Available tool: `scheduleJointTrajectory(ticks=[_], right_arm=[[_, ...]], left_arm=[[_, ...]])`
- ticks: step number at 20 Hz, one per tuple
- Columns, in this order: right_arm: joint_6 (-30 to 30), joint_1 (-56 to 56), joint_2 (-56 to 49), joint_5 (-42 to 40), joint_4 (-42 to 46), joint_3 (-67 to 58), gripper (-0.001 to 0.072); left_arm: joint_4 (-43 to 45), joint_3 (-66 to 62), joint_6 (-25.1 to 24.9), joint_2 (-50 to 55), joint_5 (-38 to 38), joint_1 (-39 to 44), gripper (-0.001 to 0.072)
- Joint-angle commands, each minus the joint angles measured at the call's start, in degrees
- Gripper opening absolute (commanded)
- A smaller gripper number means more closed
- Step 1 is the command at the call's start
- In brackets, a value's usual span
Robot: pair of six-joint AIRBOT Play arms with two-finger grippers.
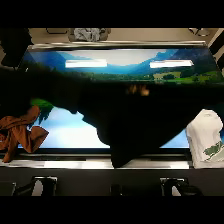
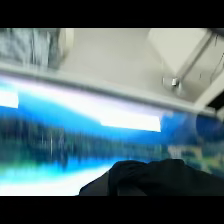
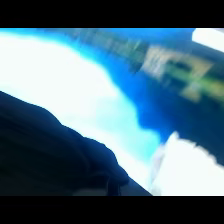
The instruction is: Fold the shirts.
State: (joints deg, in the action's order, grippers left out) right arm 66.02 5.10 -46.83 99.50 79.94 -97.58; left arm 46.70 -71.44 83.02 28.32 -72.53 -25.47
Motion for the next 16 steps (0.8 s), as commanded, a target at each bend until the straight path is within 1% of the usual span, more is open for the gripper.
scheduleJointTrajectory(ticks=[1,2,4,6,7,9,10,11,12,13,14,15,16], right_arm=[[-2.49,-0.07,0.35,0.26,-4.63,19.58,0.0036],[-3.34,-0.07,0.2,-3.63,-4.7,24.7,0.0036],[-3.5,-0.07,-2.1,-17.11,-4.59,32.04,0.0036],[-3.48,-0.07,-7.8,-28.39,-6.19,34.03,0.0036],[-3.5,-0.07,-12.13,-34.07,-8.5,34.01,0.0036],[-3.85,-0.07,-20.96,-45.27,-15.85,34.01,0.0036],[-3.89,-0.07,-25.38,-50.27,-21.22,34.01,0.0037],[-4.02,-0.07,-29.0,-53.86,-26.84,34.01,0.0037],[-5.4,-0.07,-32.06,-56.17,-32.39,33.94,0.0038],[-8.17,-0.07,-34.69,-57.55,-37.73,33.68,0.0071],[-11.15,0.02,-36.37,-57.18,-41.2,32.87,0.0327],[-14.16,0.68,-36.7,-55.69,-42.01,31.69,0.0629],[-17.33,2.05,-36.33,-52.46,-41.22,29.66,0.0701]], left_arm=[[0.7,19.37,0.55,-4.48,-3.63,4.0,0.0029],[0.72,22.88,0.52,-4.68,-3.54,5.55,0.0029],[0.96,27.76,-0.15,-2.45,-1.27,8.24,0.0029],[1.55,30.51,-0.59,2.97,5.03,9.9,0.003],[1.55,30.75,-0.76,7.43,8.46,10.49,0.003],[0.81,30.64,-0.9,17.75,16.09,11.39,0.0031],[-0.57,30.23,-2.08,23.06,19.19,11.69,0.0031],[-3.13,29.24,-3.19,28.85,20.79,11.69,0.0032],[-5.68,27.87,-4.24,34.07,20.98,11.63,0.0034],[-8.5,25.83,-5.42,39.19,19.96,11.63,0.0126],[-11.02,23.06,-6.64,43.54,17.2,11.5,0.0489],[-11.28,19.63,-6.93,46.69,13.05,10.97,0.0711],[-10.71,15.89,-9.31,48.76,8.33,9.92,0.0711]])
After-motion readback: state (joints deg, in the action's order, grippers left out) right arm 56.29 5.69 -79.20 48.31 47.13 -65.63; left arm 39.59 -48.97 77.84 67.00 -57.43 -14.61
